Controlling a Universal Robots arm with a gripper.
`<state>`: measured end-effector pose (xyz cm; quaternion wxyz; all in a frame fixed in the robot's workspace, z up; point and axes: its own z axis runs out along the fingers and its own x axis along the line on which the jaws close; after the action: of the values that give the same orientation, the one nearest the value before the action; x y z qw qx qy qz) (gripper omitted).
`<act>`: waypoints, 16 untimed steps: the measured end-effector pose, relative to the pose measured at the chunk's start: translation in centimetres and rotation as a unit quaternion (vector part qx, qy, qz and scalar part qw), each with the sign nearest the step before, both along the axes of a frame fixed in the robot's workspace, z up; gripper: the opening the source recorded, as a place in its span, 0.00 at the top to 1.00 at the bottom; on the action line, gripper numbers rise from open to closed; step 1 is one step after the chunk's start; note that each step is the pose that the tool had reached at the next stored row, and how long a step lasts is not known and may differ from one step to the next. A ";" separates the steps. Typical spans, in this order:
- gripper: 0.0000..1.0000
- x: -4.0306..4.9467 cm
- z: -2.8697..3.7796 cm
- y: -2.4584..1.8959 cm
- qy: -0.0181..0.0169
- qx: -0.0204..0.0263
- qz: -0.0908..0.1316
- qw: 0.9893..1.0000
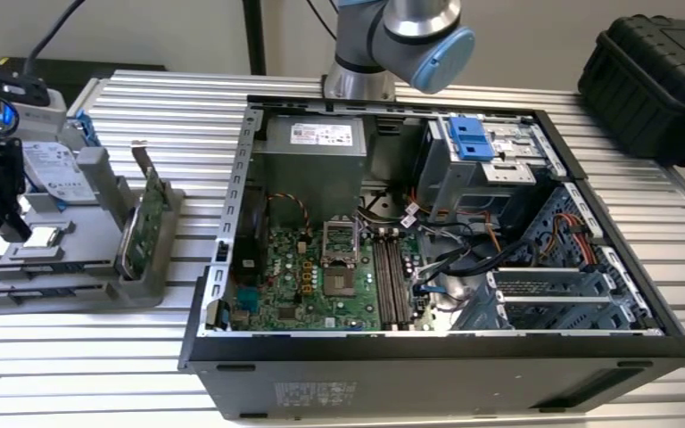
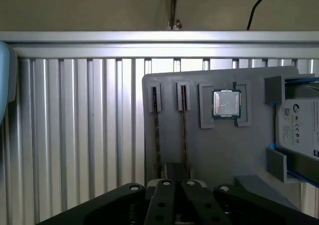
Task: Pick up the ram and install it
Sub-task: 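Pick up the ram and move it above insertion slot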
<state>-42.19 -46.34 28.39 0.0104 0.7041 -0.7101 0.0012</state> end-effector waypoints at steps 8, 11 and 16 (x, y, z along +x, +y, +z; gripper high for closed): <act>1.00 0.00 -0.02 0.00 0.000 0.000 0.000 1.000; 1.00 0.00 -0.02 0.00 0.000 0.000 0.000 1.000; 1.00 0.00 -0.03 0.00 0.000 0.000 0.000 1.000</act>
<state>-42.19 -46.34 28.36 0.0103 0.7041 -0.7101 0.0013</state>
